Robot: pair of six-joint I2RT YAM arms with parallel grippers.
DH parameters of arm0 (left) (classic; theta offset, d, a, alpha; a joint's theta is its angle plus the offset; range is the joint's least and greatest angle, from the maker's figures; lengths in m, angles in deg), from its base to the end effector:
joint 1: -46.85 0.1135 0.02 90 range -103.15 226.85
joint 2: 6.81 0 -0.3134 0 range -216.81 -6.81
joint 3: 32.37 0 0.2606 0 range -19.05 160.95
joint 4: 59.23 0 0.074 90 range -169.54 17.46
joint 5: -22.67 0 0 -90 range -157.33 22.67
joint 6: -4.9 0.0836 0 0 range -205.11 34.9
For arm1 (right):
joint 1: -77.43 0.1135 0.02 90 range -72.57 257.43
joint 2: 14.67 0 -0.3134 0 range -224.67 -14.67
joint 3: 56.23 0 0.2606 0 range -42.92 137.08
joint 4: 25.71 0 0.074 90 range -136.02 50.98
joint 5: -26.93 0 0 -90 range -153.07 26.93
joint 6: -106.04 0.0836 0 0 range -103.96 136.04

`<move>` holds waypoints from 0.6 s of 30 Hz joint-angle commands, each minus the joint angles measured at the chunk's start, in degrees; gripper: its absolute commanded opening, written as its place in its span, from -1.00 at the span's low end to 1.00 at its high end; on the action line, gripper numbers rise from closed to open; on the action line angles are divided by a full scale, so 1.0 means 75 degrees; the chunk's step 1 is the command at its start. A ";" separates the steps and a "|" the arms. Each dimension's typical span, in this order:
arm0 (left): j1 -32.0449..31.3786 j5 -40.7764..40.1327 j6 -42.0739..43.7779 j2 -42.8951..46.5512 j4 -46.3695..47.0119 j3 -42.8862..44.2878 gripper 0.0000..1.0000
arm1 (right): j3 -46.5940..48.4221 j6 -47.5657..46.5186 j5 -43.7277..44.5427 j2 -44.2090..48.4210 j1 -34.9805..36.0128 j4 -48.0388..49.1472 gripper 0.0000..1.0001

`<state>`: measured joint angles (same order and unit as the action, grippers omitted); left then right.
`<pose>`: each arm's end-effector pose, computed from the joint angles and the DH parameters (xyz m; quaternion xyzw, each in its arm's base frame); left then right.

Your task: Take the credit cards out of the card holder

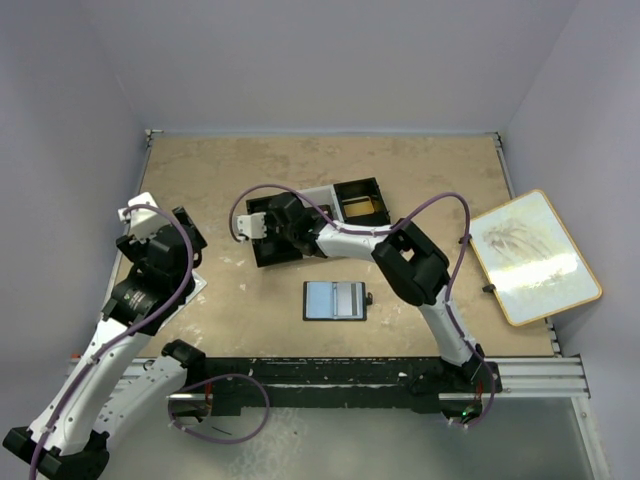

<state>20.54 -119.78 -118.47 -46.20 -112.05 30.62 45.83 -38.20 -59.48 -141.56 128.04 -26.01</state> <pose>0.1420 0.0037 0.3557 -0.2708 0.7586 0.1048 0.5833 0.3767 0.4505 0.1879 -0.6583 0.5277 -0.0434 0.5350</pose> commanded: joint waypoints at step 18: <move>0.0020 0.0053 0.0112 -0.0005 0.0219 -0.0009 0.61 | 0.1688 0.7249 -0.0300 0.0285 -0.0045 -0.2570 -1.00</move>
<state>20.54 -119.54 -118.47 -46.49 -112.05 30.62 49.17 -3.08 -62.36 -136.97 127.99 -29.39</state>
